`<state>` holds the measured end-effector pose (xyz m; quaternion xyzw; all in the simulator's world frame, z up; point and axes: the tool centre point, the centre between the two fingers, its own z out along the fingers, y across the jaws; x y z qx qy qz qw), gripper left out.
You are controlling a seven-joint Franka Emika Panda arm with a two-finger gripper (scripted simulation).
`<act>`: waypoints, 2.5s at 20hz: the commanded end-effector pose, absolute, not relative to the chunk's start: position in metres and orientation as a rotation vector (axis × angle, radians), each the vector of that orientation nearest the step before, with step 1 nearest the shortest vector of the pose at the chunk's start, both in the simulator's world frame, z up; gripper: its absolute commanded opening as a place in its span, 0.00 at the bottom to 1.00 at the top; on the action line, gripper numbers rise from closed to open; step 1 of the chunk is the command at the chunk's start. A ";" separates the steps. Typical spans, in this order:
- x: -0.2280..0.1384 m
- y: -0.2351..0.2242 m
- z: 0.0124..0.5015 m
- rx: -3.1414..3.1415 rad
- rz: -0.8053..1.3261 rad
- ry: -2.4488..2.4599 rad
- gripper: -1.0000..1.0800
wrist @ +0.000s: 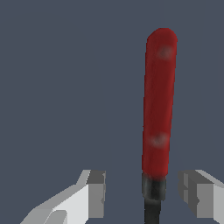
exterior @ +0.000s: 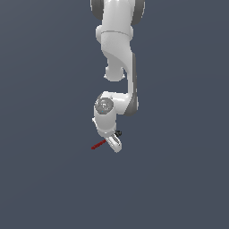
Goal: Pick up the object and move it to a goal position.
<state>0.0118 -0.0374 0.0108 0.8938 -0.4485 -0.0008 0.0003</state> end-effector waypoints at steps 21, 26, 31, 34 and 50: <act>0.005 -0.053 0.041 2.807 -0.001 -1.411 0.00; -0.003 -0.070 0.076 2.808 -0.002 -1.412 0.00; -0.014 -0.095 0.126 2.808 -0.002 -1.412 0.00; -0.021 -0.111 0.159 2.808 -0.002 -1.413 0.00; -0.045 -0.176 0.292 2.807 -0.001 -1.411 0.00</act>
